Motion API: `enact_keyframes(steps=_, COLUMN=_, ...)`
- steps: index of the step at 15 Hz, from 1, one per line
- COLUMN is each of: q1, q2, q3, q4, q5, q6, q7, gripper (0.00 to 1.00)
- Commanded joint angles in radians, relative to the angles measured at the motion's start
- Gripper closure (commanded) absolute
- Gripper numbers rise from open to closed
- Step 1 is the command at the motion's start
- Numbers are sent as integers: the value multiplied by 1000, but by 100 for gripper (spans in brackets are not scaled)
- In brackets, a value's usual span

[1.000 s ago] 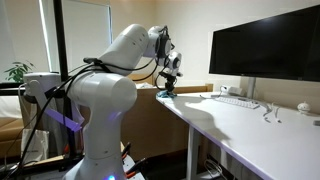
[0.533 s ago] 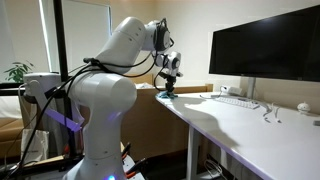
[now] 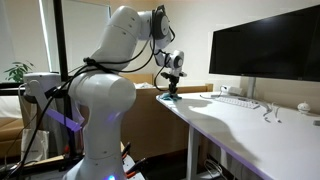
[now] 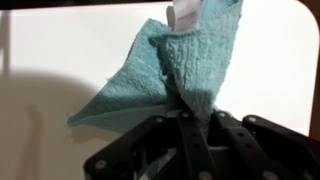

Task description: Use the blue towel to wipe the desk

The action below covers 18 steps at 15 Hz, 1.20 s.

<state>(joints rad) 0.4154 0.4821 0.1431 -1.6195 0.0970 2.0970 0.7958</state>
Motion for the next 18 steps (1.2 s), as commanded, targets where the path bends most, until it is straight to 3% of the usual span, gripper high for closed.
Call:
enact_keyframes(steps=1, q1=-34, q2=-59, q3=-6, q4=-178, q5=7, q6=32, q7=2, gripper=92)
enact_keyframes(steps=18, q1=-169, q2=-245, q3=-46, q4=-449, q5=14, q6=65, q7=-13, gripper=92)
